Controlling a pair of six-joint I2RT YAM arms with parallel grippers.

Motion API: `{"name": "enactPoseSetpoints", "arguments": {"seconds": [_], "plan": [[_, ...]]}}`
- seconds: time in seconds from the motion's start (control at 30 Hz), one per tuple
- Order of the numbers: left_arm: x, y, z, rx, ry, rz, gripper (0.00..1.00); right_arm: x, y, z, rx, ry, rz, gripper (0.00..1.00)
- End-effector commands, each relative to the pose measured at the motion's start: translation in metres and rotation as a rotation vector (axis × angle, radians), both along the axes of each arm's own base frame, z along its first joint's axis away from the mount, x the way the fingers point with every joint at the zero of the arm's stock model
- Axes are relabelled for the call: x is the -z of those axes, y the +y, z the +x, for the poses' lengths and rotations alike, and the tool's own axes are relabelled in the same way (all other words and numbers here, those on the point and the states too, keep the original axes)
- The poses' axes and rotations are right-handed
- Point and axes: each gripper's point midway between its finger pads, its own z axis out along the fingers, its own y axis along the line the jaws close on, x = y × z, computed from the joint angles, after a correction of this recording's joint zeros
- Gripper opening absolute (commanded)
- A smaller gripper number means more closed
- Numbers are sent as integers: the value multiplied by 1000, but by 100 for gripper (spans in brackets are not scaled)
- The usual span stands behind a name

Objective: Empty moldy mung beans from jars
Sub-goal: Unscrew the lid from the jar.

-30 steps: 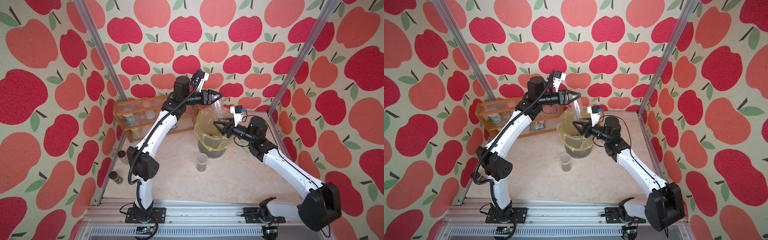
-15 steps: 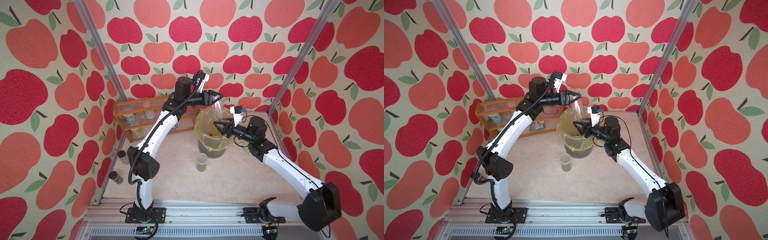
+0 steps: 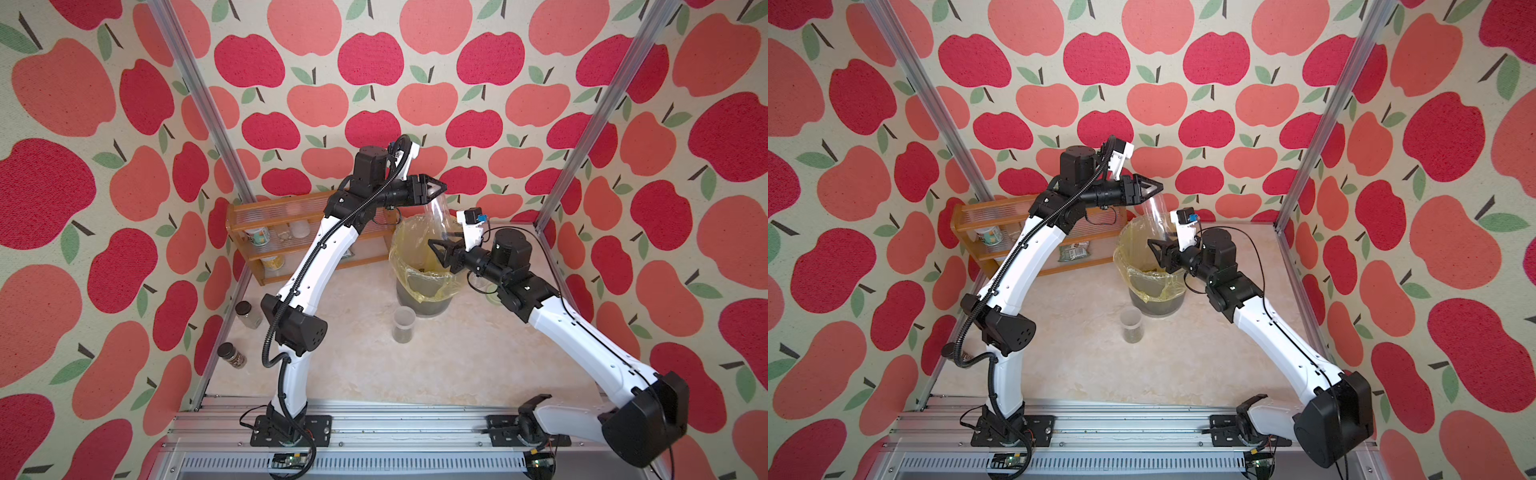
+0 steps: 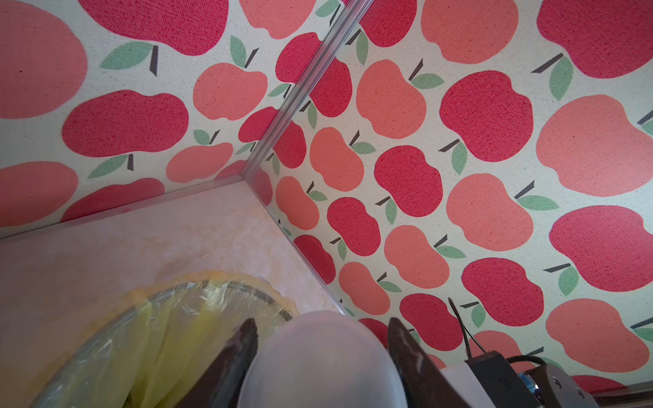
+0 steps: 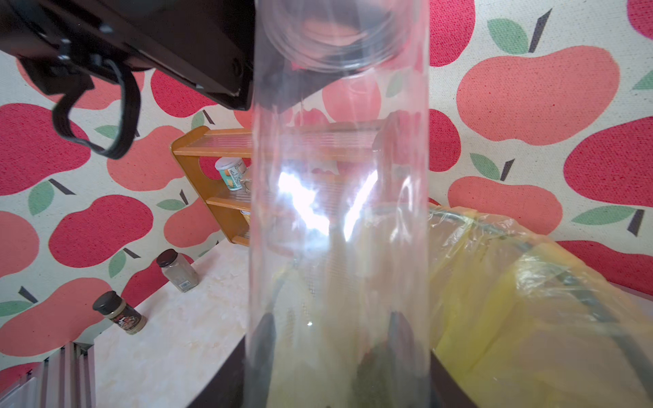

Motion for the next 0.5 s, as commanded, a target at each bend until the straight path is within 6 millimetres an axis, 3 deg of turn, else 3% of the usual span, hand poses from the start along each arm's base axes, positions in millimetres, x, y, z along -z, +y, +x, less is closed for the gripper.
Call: {"name": "enactPoseSetpoints", "arguments": {"seconds": [0.0, 0.2, 0.33, 0.47], "plan": [[-1, 43, 43, -204, -19, 48, 58, -21, -5, -1, 25, -73, -33, 33], [-8, 69, 51, -272, -3, 50, 58, -27, 1, 3, 13, -87, -20, 33], [-10, 75, 49, -278, -8, 59, 58, -31, 3, 3, -3, -95, -12, 33], [3, 99, 43, -326, -19, 178, 58, -36, -3, 1, 12, -98, -34, 33]]}}
